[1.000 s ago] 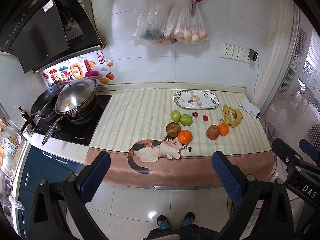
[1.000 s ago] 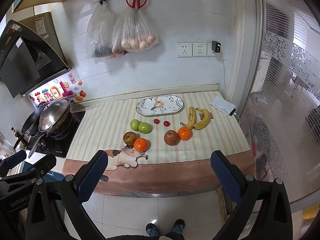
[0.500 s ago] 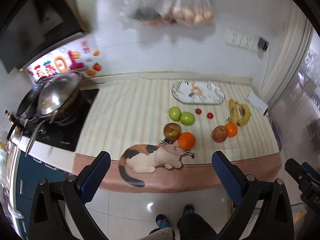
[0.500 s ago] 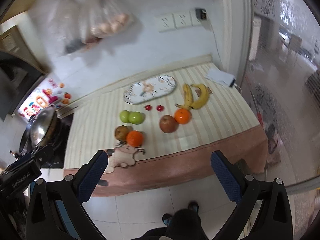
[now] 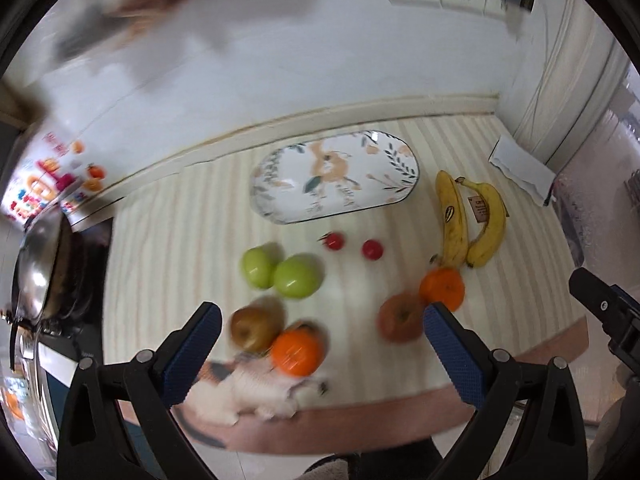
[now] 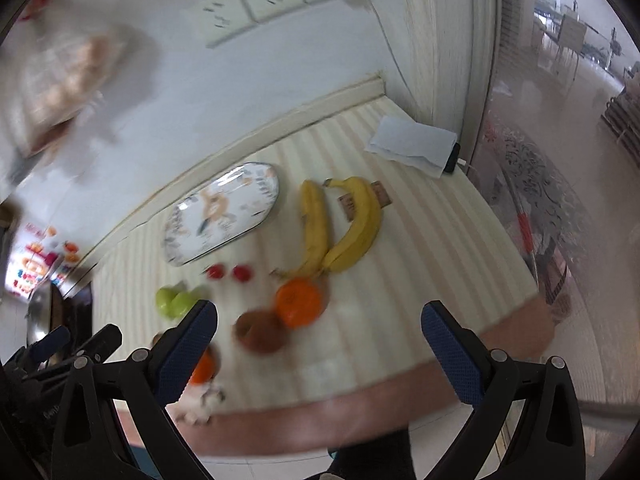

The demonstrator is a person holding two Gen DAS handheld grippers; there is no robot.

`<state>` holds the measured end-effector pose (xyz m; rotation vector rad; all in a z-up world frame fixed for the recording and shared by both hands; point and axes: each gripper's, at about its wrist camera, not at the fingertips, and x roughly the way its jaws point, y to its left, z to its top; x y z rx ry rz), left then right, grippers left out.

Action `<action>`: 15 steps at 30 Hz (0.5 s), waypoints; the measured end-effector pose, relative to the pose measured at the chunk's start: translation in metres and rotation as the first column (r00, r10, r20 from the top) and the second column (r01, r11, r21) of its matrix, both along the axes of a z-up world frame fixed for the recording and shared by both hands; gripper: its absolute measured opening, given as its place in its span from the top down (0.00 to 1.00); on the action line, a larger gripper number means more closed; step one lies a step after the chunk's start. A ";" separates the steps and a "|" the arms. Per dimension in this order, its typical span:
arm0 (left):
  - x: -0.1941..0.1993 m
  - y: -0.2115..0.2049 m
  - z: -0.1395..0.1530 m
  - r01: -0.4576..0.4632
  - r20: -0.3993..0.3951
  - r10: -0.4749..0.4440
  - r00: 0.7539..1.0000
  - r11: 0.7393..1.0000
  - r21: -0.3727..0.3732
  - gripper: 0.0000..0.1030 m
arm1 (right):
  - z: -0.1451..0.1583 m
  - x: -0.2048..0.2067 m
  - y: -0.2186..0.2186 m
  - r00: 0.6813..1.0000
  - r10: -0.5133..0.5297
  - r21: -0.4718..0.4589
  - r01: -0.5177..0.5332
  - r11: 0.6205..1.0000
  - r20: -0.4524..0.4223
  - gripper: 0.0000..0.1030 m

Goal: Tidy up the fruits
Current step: 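Move both tools toward the bananas and open the grippers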

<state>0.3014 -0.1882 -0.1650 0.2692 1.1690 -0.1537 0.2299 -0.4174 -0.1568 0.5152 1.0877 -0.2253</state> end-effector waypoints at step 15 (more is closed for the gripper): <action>0.111 -0.084 -0.090 0.001 -0.172 0.009 0.985 0.998 0.060 0.00 | -0.175 0.133 -0.092 0.972 -0.040 0.130 0.072 0.989 -0.232 0.18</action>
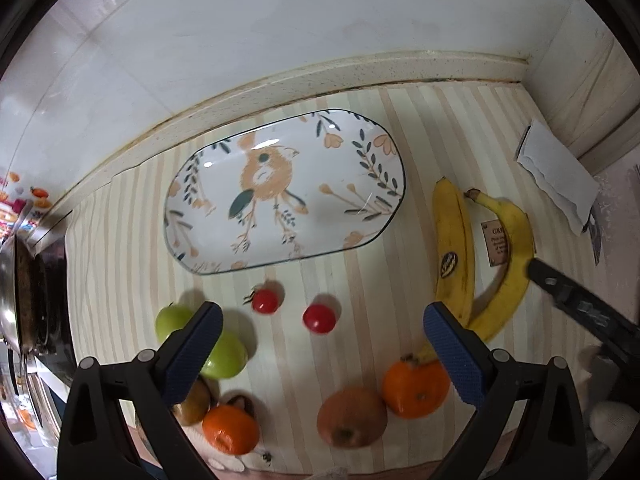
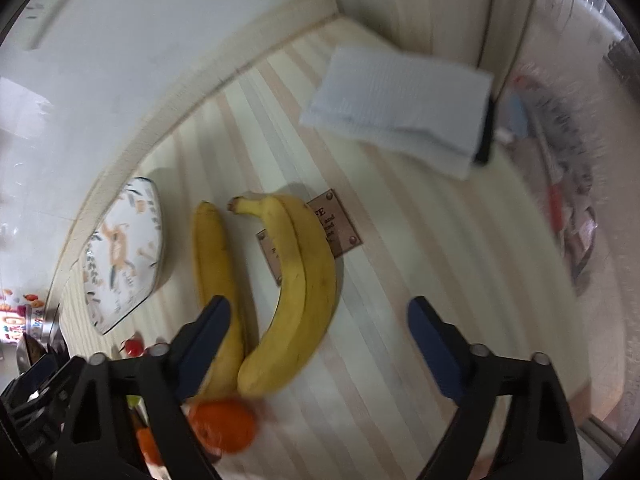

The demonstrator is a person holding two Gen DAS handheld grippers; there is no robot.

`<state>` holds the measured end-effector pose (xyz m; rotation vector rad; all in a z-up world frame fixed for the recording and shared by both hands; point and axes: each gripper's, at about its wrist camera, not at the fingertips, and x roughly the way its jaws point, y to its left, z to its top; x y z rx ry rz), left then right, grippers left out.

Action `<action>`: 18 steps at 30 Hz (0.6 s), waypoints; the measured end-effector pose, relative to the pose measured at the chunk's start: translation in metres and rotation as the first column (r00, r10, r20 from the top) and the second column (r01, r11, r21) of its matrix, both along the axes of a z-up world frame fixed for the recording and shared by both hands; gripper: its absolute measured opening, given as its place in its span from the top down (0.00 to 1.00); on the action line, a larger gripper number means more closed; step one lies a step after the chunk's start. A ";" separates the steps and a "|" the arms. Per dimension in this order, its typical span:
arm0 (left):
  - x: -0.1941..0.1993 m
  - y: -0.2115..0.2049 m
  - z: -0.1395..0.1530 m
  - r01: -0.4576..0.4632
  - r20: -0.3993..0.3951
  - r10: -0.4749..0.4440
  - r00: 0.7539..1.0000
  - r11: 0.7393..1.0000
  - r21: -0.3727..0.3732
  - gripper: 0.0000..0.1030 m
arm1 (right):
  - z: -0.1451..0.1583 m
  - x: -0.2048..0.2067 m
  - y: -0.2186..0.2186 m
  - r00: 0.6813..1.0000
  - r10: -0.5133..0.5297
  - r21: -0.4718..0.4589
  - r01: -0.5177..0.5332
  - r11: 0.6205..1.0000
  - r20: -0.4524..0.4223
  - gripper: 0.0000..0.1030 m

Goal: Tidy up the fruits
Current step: 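Move both tools toward the bananas and open the grippers, then grasp the curved banana with the right gripper while the left grasps the straight banana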

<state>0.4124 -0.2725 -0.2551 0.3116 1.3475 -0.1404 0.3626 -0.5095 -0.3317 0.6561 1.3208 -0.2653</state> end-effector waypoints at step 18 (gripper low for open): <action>0.030 -0.046 -0.031 0.077 -0.139 -0.088 0.986 0.994 -0.076 0.12 | -0.010 -0.010 0.009 0.993 0.109 -0.069 -0.112 0.991 -0.044 0.60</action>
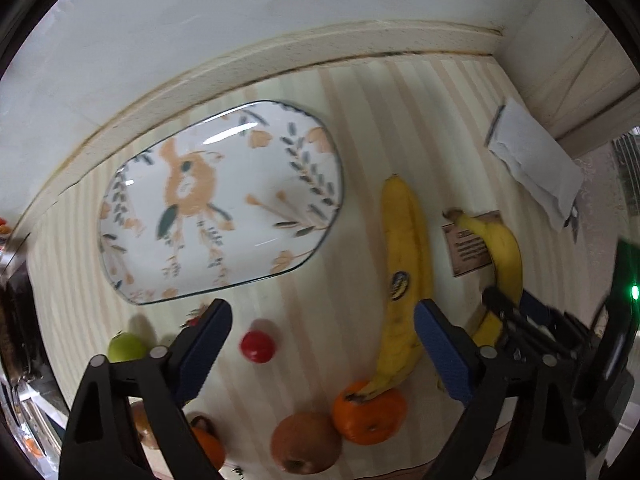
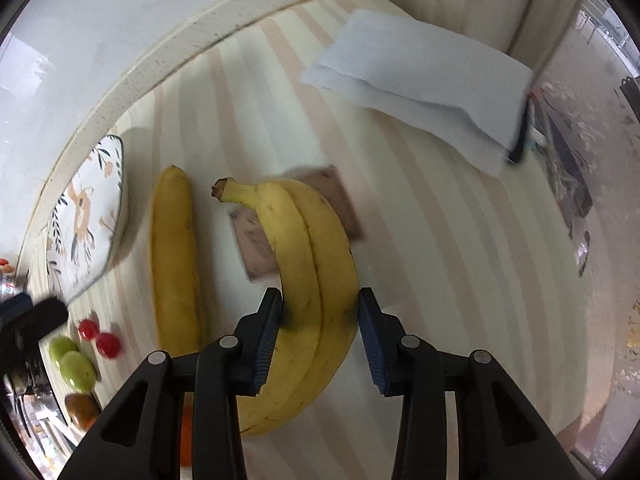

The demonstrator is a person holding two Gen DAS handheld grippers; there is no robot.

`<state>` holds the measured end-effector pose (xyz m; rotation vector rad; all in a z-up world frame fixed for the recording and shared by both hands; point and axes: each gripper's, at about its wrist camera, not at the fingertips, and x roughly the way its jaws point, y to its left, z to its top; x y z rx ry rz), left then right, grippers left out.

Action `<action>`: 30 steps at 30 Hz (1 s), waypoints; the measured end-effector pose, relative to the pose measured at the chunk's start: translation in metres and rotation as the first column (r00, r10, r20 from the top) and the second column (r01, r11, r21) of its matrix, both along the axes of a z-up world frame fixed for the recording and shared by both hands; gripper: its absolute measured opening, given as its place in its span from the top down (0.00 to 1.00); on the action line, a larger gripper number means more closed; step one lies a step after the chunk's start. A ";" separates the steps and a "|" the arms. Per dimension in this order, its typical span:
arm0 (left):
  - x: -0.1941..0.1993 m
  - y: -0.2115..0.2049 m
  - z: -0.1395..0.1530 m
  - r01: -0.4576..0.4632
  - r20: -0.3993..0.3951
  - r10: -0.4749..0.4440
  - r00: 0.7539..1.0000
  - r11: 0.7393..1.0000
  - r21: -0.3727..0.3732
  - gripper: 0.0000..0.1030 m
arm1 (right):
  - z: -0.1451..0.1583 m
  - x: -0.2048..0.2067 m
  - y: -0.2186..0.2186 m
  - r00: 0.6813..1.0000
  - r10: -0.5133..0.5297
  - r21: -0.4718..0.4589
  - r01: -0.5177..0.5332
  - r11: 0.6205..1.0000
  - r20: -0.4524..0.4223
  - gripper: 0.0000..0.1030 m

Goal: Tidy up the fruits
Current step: 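Grasp the curved banana with the right gripper while the left grasps the straight banana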

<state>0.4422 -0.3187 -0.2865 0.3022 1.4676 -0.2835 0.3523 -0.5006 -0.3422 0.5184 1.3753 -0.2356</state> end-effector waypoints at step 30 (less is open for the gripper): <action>-0.005 -0.066 -0.079 0.202 -0.134 -0.200 0.971 0.979 0.003 0.66 | -0.014 -0.018 0.011 0.996 0.090 -0.212 -0.092 0.973 -0.019 0.62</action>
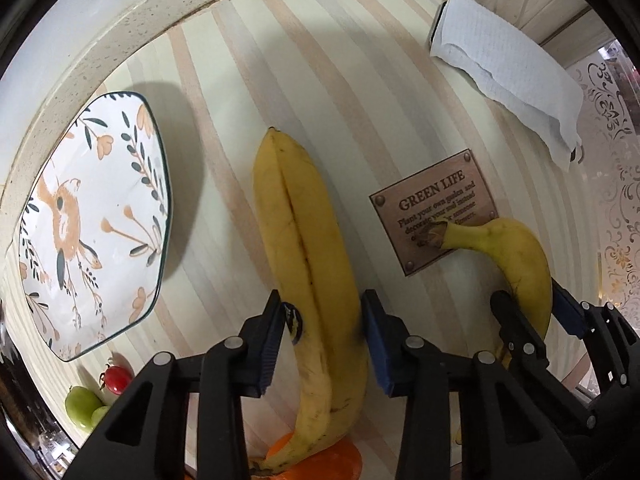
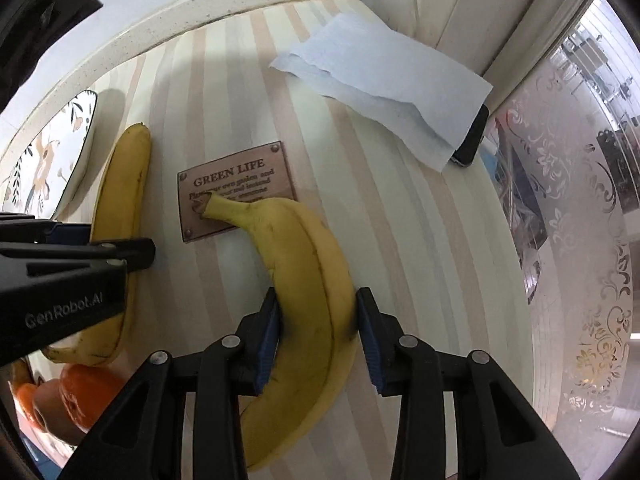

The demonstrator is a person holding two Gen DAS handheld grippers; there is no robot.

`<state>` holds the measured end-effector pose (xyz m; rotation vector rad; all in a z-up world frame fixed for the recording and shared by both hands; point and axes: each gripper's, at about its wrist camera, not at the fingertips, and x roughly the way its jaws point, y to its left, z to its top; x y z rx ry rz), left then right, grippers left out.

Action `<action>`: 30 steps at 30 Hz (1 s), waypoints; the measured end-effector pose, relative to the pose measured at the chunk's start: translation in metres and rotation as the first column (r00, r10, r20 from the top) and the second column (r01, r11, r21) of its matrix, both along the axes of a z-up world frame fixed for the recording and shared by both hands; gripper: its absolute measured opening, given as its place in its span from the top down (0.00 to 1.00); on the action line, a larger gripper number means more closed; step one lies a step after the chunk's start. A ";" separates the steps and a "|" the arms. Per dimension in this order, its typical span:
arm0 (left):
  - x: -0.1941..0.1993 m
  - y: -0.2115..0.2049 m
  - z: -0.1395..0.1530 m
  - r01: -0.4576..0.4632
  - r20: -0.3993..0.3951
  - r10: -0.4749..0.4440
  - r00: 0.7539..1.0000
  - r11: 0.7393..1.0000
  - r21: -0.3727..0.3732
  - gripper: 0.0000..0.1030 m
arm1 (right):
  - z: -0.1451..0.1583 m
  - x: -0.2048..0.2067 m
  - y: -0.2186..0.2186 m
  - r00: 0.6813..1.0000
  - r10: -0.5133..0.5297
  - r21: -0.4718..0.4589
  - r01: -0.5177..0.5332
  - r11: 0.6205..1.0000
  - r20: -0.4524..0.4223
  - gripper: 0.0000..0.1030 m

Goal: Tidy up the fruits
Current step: 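Grasp the curved banana with the right gripper while the left grasps the straight banana, then carry both bananas onto the floral plate and open both grippers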

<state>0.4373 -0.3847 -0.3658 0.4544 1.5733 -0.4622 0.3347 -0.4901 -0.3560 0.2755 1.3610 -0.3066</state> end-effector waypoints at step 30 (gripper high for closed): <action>0.035 0.136 0.153 -0.279 -0.019 0.288 0.957 0.903 -0.326 0.69 | 0.098 0.058 0.007 0.986 -0.015 0.355 -0.047 0.934 0.169 0.62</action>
